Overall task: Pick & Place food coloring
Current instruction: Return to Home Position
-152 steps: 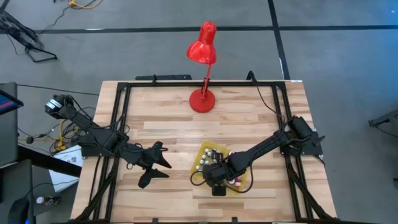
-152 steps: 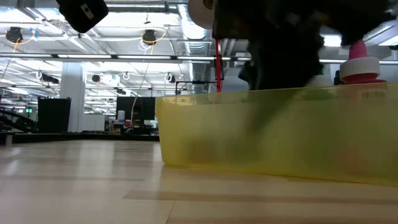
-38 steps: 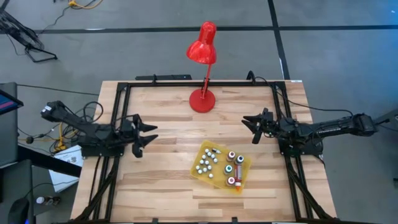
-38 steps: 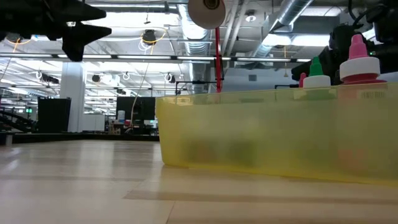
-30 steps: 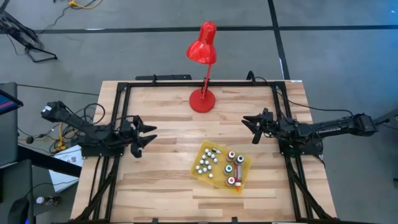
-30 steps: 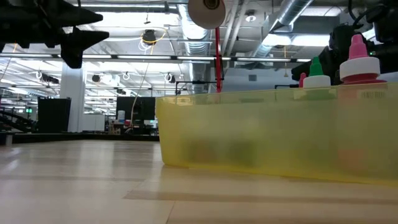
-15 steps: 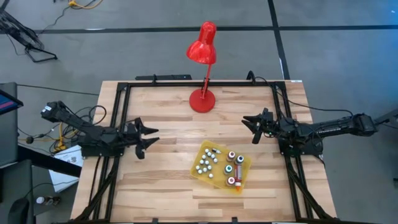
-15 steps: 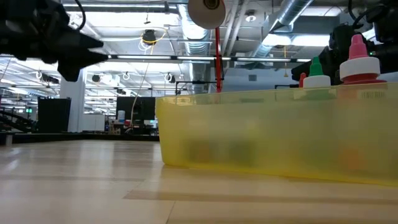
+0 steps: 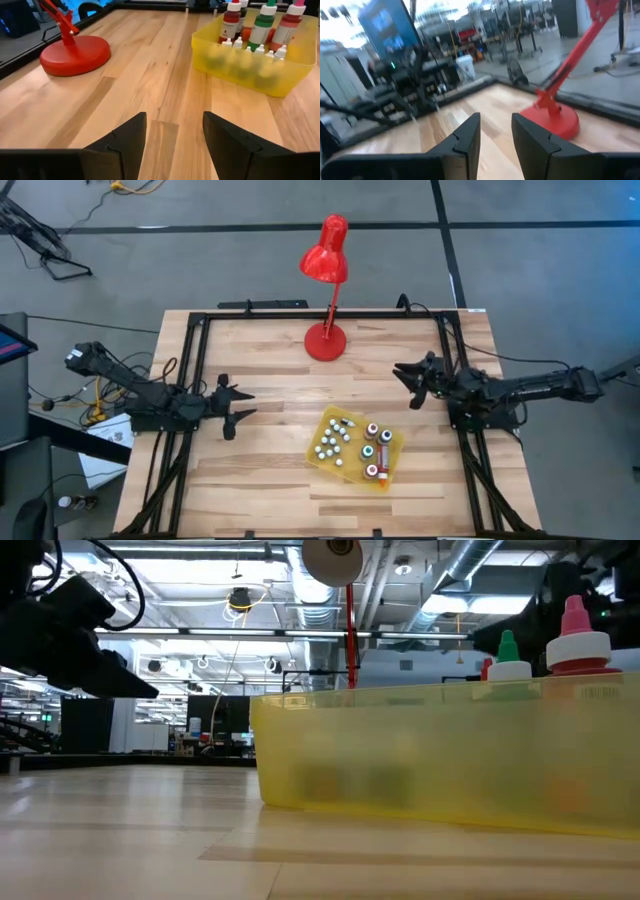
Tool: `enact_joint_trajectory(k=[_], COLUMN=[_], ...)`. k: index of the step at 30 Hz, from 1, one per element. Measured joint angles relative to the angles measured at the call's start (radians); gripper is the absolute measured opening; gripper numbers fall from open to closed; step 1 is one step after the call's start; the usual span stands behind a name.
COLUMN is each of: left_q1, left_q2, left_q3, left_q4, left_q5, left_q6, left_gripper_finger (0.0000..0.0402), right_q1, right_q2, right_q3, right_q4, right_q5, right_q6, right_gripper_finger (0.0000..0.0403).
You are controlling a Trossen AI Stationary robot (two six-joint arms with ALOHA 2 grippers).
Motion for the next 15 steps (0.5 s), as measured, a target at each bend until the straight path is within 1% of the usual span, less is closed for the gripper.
enact_joint_trajectory(k=[4, 7, 11, 15], left_q1=[0.0, 0.0, 0.0, 0.002], left_q2=[-0.006, -0.037, -0.127, -0.247], left_q3=[0.001, 0.002, 0.003, 0.003], left_q4=[-0.013, -0.014, -0.017, -0.016], left_q5=[-0.001, 0.0, 0.0, -0.001], left_q6=[0.001, 0.0, 0.001, 0.001], left_gripper_finger=[0.0189, 0.0189, 0.0189, 0.0189], right_q1=[-0.01, -0.03, -0.077, -0.156], right_q2=[-0.11, -0.19, -0.297, -0.389], right_q3=[0.0, 0.0, 0.0, 0.0], right_q4=[-0.026, -0.033, -0.033, -0.033], right_q5=[0.0, -0.001, -0.001, -0.001], right_q6=[0.0, 0.0, 0.0, 0.0], right_gripper_finger=[0.0102, 0.0102, 0.0102, 0.0102])
